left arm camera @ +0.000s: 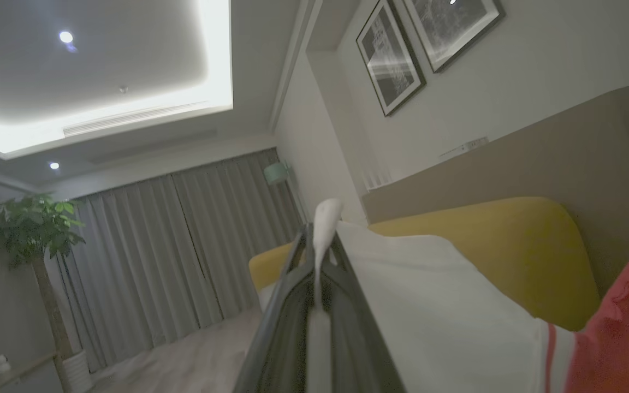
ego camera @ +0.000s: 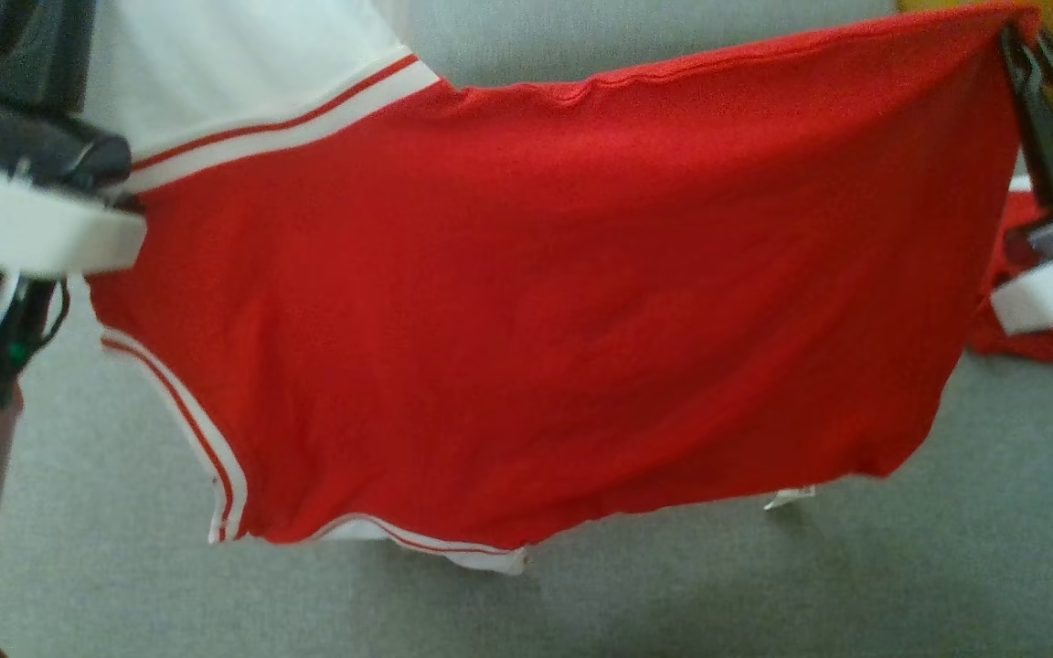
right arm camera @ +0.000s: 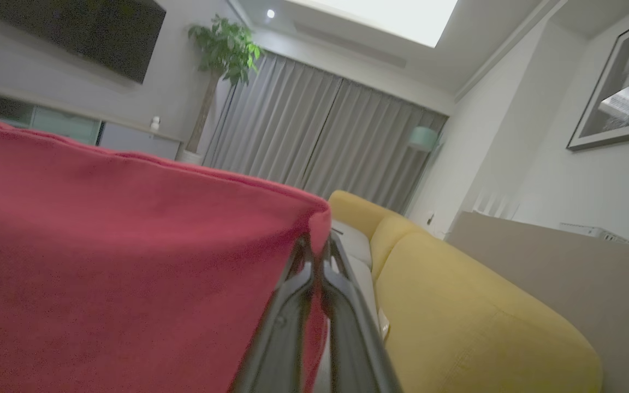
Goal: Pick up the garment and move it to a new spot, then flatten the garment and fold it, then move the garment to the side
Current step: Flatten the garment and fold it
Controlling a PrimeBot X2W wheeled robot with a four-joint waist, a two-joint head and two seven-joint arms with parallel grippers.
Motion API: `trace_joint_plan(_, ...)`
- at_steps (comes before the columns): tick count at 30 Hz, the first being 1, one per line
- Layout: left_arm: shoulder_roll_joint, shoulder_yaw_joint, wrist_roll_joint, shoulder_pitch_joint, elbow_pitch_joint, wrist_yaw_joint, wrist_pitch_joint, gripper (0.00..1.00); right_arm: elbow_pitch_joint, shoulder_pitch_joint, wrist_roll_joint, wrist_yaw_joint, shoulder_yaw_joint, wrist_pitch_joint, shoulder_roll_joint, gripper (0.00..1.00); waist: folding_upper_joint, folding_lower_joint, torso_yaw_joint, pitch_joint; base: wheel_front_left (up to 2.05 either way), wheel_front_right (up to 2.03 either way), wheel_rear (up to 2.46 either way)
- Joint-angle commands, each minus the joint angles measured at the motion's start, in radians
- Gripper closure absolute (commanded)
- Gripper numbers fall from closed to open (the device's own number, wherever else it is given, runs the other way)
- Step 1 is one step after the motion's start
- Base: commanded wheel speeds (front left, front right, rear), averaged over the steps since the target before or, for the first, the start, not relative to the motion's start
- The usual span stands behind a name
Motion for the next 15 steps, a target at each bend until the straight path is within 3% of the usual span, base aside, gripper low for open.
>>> trace_joint_plan(1, 0.050, 0.033, -0.008, -0.117, 0.003, -0.007, 0.020, 1.00, -0.012, -0.102, 0.019, -0.001, 0.016, 0.008, -0.036, 1.00, 0.0000, 0.0001, -0.004, 0.089, 0.00, 0.00, 0.00)
trace_joint_plan(9, 0.096, -0.085, 0.024, -0.554, 0.335, -0.042, -0.027, 1.00, 0.261, -0.528, 0.061, -0.001, 0.200, -0.030, -0.119, 1.00, 0.0000, 0.0001, -0.012, 0.352, 0.00, 0.00, 0.00)
trace_joint_plan(15, 0.076, -0.154, 0.046, -0.931, 0.633, -0.043, -0.153, 1.00, 0.579, -0.919, 0.030, -0.001, 0.338, -0.126, -0.084, 1.00, 0.0000, 0.0001, -0.016, 0.468, 0.00, 0.00, 0.00)
